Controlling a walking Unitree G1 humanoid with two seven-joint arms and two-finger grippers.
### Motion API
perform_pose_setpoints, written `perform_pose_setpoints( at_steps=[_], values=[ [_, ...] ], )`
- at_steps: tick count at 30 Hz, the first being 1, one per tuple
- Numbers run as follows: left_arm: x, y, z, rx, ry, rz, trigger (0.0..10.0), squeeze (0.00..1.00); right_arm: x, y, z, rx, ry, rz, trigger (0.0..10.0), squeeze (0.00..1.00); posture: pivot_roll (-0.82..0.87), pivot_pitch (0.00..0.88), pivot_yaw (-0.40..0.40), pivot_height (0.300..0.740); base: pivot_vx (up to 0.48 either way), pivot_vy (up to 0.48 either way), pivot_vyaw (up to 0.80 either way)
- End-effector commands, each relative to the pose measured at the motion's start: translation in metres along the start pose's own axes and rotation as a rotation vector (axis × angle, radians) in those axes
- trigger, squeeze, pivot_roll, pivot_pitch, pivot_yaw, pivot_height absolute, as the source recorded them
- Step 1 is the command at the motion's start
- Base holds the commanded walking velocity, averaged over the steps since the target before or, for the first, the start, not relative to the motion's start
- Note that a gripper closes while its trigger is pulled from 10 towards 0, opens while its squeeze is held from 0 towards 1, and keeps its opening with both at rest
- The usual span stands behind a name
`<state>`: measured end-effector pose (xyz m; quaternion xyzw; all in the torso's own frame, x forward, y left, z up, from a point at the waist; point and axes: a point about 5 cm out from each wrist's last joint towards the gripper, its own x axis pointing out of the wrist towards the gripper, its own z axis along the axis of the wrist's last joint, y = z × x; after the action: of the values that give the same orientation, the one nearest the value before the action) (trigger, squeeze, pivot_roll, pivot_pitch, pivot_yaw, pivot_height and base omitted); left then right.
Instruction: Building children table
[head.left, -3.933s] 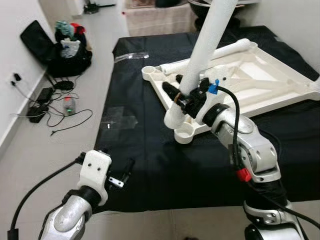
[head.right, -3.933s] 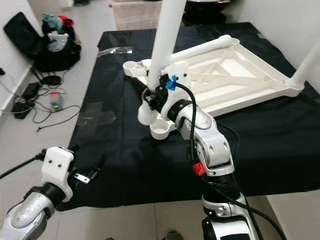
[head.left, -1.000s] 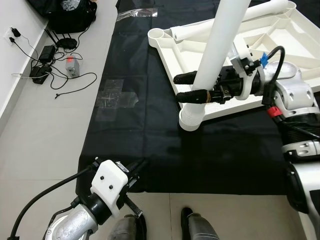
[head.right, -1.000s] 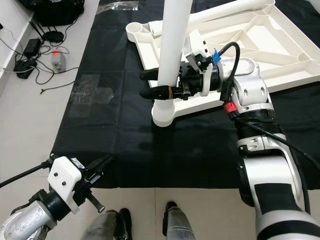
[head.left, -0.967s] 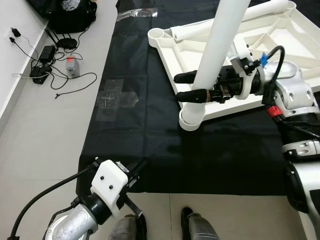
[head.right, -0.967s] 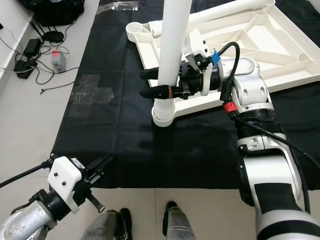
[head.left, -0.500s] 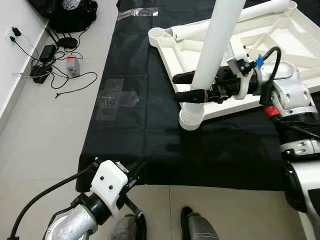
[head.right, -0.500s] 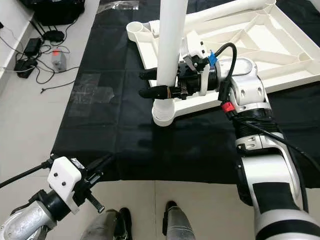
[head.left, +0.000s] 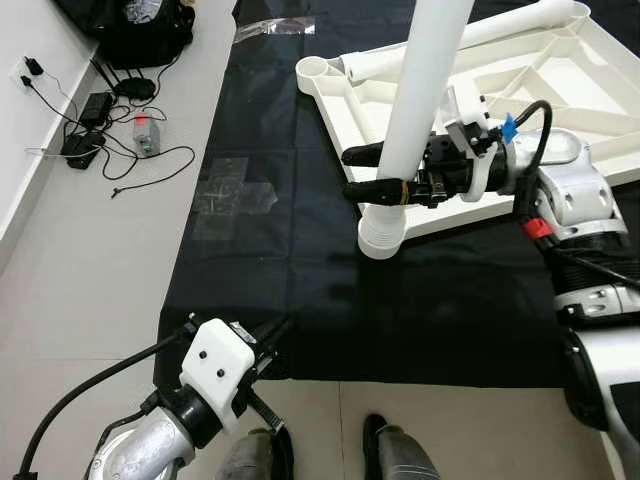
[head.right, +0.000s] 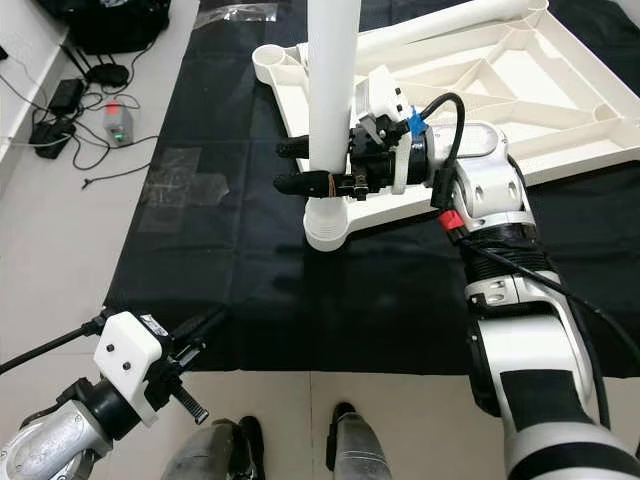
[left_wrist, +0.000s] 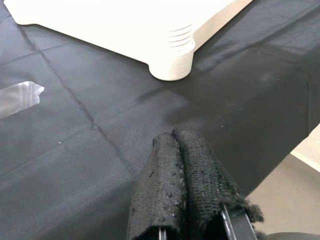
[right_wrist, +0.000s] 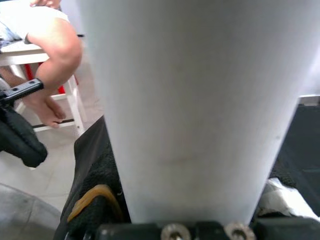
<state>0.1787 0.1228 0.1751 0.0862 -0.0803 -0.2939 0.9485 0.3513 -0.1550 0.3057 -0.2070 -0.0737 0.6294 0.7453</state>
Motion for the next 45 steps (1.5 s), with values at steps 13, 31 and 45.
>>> perform_pose_setpoints(
  at_steps=[13,31,45],
  values=[
    [-0.002,0.000,-0.003,-0.014,0.015,-0.001,10.0,0.00,0.019,0.055,-0.053,0.216,0.114,-0.503,10.0,0.00,0.03,0.378,0.034,0.740,0.000,0.000,0.00],
    [0.004,0.021,-0.009,0.033,0.040,0.055,10.0,0.00,0.048,0.118,-0.063,0.399,0.221,-0.988,10.0,0.00,0.00,0.303,0.057,0.740,0.000,0.000,0.00],
    [0.024,0.140,0.101,-0.124,-0.328,0.246,10.0,0.00,0.064,0.122,-0.063,0.424,0.220,-1.008,10.0,0.00,0.03,0.274,0.061,0.740,0.000,0.000,0.00]
  ],
)
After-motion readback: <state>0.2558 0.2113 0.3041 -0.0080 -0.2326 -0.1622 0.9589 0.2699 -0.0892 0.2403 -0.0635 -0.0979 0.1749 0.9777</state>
